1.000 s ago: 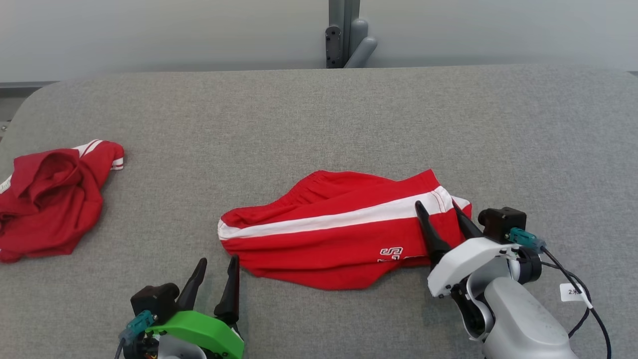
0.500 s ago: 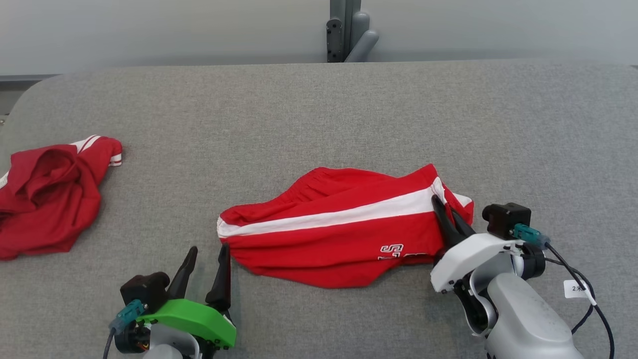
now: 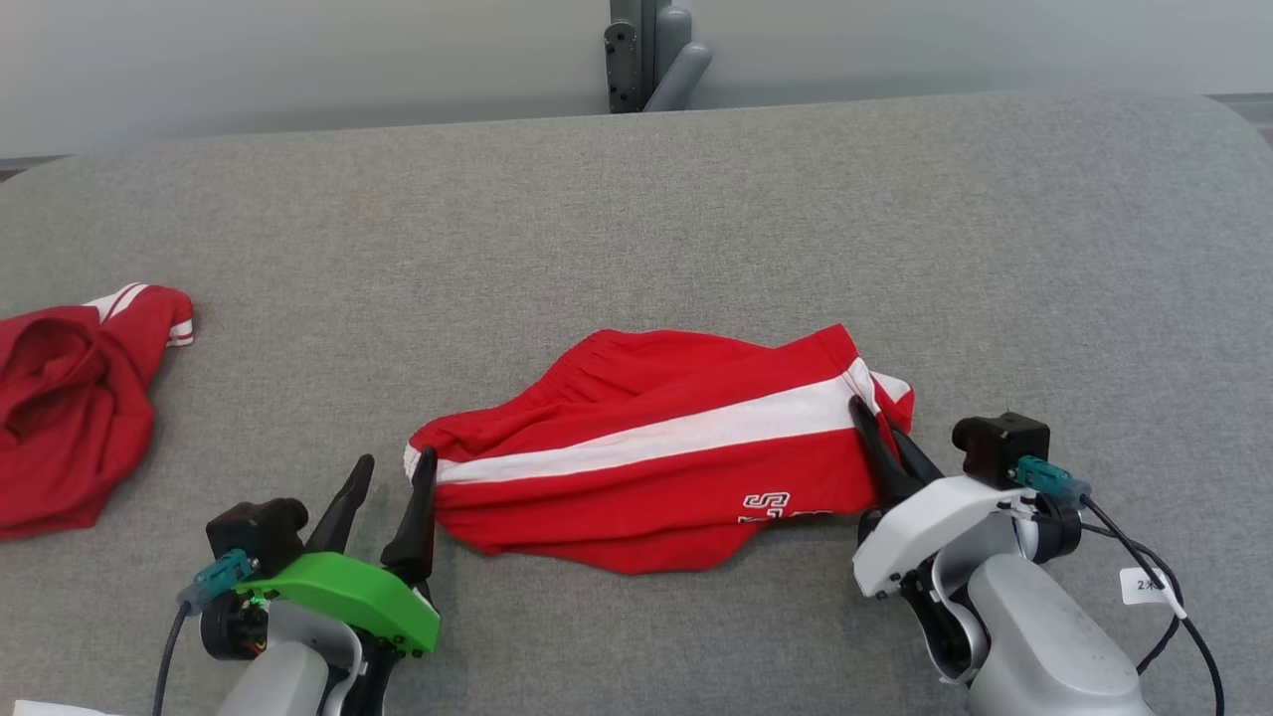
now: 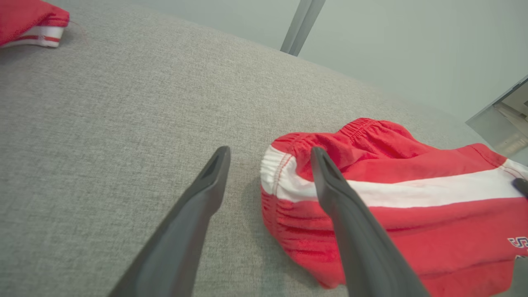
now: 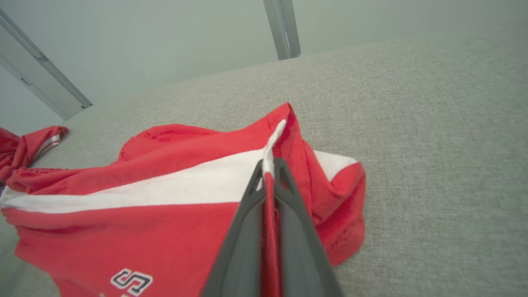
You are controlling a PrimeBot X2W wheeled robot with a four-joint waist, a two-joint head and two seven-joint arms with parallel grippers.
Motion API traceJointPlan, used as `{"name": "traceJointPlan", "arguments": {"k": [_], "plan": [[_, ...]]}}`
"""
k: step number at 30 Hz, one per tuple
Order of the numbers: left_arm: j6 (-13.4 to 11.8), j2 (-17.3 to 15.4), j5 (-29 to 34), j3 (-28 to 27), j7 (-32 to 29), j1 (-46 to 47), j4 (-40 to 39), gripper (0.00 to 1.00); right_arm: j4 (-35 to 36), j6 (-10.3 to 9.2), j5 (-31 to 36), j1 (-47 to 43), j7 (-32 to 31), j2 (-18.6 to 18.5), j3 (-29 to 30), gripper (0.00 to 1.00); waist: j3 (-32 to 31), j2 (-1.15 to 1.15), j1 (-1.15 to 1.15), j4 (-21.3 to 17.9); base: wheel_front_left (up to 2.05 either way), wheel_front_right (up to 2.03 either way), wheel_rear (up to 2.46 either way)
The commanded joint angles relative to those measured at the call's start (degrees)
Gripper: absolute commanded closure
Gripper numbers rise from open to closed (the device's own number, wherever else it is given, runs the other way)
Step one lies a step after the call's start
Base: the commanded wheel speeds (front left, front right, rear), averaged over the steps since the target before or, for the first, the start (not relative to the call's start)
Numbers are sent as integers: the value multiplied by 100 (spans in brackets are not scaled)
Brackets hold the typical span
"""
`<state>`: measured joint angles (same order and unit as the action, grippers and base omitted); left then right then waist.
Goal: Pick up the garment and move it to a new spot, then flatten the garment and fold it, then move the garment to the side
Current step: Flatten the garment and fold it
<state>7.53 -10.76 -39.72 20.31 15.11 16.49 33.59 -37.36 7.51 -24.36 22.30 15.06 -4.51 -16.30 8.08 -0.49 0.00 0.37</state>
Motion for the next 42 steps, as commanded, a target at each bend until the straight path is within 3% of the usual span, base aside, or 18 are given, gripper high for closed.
{"name": "traceJointPlan", "arguments": {"k": [1, 12, 14, 16, 18, 20, 21, 22, 32, 42], "plan": [[-12, -110, -127, 96, 5, 122, 38, 0, 22, -4, -20, -68, 15, -31, -18, 100, 27, 49, 0, -39, 0, 0, 0], [-12, -344, -472, 594, 5, 263, 99, 0, 44, -4, -65, -8, 16, -58, -43, 100, 87, 49, 0, -96, 0, 0, 0], [-12, -347, -475, 647, 4, 266, 102, 7, 51, -4, -63, 0, 16, -55, -46, 100, 89, 49, 0, -106, 0, 0, 0], [-12, -350, -476, 666, 5, 261, 101, 4, 53, -4, -60, 3, 16, -53, -42, 100, 92, 49, 0, -114, 0, 0, 0], [-12, -344, -494, 670, 5, 254, 98, 15, 56, -4, -52, 9, 16, -50, -38, 100, 98, 49, 0, -122, 0, 0, 0], [-12, -336, -509, 692, 5, 240, 92, 53, 60, -4, -45, 15, 16, -53, -28, 100, 103, 49, 0, -128, 0, 0, 0], [-12, -342, -516, 700, 5, 237, 93, 65, 61, -4, -43, 17, 16, -53, -22, 100, 106, 49, 0, -129, 0, 0, 0], [-12, -346, -522, 709, 5, 239, 91, 98, 63, -4, -38, 20, 16, -55, -17, 100, 107, 49, 0, -129, 0, 0, 0], [-12, -495, -295, 717, 5, 403, -355, 100, 447, -4, -219, 207, 16, -33, 126, 100, -152, 49, 0, -69, 0, 0, 0], [-12, -1394, -369, 1357, -232, 2222, -635, 100, 630, -5, -496, 1603, -3, -376, 148, 100, -795, 49, 0, 17, 0, 0, 0]]}}
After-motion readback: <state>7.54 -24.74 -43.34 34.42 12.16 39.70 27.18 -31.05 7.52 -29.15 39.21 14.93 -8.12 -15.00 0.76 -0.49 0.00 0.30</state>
